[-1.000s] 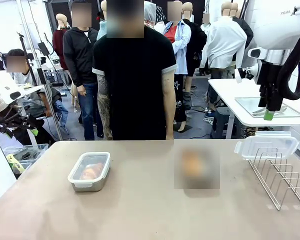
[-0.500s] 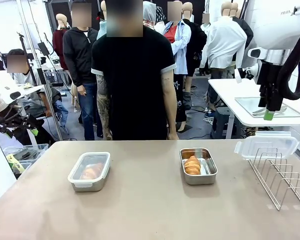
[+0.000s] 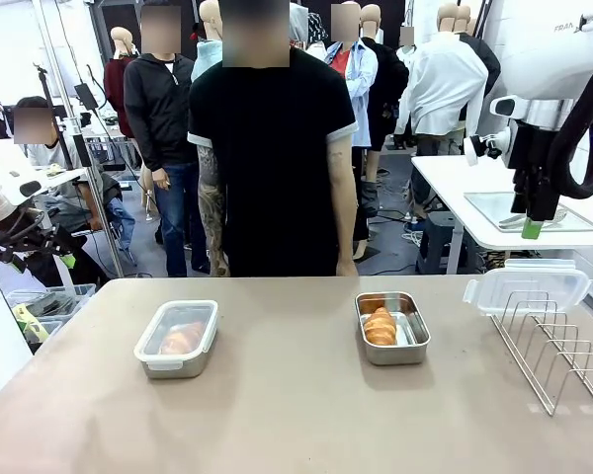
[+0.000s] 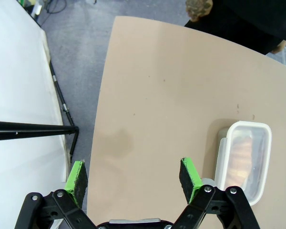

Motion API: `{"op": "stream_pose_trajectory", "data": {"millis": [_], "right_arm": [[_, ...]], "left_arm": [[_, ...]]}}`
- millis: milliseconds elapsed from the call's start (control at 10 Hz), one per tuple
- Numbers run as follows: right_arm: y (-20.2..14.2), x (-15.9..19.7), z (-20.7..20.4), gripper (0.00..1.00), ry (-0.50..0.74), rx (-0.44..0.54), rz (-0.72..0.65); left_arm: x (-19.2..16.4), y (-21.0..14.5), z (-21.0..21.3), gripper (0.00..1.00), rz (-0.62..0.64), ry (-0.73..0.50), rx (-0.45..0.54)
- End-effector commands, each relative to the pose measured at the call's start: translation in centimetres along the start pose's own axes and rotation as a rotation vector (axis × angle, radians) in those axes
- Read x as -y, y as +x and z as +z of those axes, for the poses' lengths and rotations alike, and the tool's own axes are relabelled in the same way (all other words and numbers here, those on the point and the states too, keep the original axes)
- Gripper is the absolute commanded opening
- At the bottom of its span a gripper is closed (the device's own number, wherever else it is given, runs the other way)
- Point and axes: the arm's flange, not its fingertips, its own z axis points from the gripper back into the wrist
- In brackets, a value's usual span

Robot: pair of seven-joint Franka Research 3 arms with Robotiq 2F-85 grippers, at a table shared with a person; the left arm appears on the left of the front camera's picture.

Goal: Place the bread in airtight containers.
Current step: Pick up one Airtight Container lid and hand it to the human.

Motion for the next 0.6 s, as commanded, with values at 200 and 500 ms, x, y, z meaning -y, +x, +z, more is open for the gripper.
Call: {"op": "stream_pose_trajectory", "data": {"millis": [200,500], "right_arm": [[-1.1,2.7,-5.0,1.0,-0.038,0.015,0.045],[-1.3,6.4,-9.0,1.0,-0.041,-0.084,0.043]], "left_arm": [[-0.1,-0.1,0.1,1.0,0.005,0.002,0.001],[-0.1,-0.1,0.1,1.0,0.005,0.002,0.001]]}}
